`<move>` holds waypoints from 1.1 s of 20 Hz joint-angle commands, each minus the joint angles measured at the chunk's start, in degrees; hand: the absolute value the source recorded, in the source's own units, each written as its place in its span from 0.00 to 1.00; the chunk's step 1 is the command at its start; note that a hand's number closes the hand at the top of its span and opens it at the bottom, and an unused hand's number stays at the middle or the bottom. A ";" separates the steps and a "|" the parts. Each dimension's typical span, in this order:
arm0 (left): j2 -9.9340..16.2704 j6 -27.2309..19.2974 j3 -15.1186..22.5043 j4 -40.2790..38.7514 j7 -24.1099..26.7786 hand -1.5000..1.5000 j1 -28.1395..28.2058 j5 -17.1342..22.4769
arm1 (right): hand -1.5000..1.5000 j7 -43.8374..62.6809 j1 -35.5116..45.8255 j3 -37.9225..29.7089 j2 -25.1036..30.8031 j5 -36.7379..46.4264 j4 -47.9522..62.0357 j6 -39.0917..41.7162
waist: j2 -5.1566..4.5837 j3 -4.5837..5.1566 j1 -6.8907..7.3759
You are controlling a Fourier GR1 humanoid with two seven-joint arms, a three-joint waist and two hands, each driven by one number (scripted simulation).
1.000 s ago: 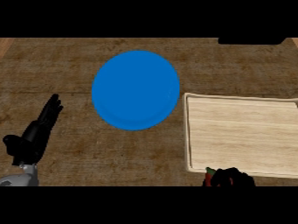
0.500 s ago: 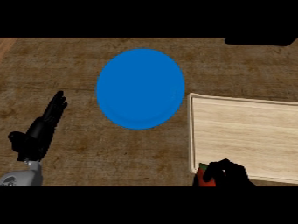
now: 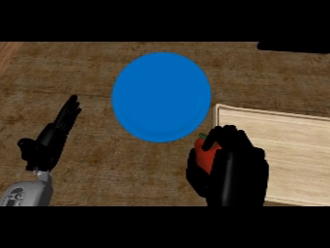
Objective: Pick the bell pepper from the tray and place it in the plate
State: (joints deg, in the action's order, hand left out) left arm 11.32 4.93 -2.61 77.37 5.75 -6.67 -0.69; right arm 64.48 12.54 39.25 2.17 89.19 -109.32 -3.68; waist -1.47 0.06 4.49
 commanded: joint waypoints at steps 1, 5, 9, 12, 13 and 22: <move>-1.23 -0.24 1.09 0.85 -1.50 0.50 -1.69 -0.03 | 1.00 9.60 11.80 -5.99 -2.06 -7.18 9.21 -2.40 | 0.07 -0.04 1.02; -1.71 -0.70 1.21 -1.56 1.14 0.50 -1.05 -0.96 | 1.00 11.40 17.88 -9.42 -2.11 -10.41 17.93 -11.07 | -0.13 -0.05 1.22; -0.92 0.33 0.69 -1.36 -0.08 0.50 -1.50 -0.11 | 0.00 13.03 22.56 -15.33 -2.13 -12.56 23.44 -14.83 | 0.06 -0.08 1.07; -1.63 -0.39 0.99 -1.92 -0.64 0.50 -2.56 -0.50 | 0.00 14.23 25.00 -17.08 -2.13 -15.87 28.72 -17.65 | -0.18 -0.11 1.68; 0.39 2.14 0.98 -0.55 -0.21 0.50 -1.15 0.11 | 0.00 12.98 25.98 -18.79 -2.13 -16.37 30.86 -19.55 | -0.13 -0.15 2.64; -0.75 0.15 -0.29 -2.10 -0.91 0.50 -2.40 0.39 | 0.00 9.23 27.63 -22.49 -2.14 -16.41 31.20 -39.36 | 0.52 -0.19 -0.08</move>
State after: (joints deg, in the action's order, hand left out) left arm 10.62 5.15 -2.25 76.22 5.32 -8.30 -0.81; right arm 64.21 39.67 17.02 0.52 72.38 -77.49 -28.41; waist -1.22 -0.11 5.71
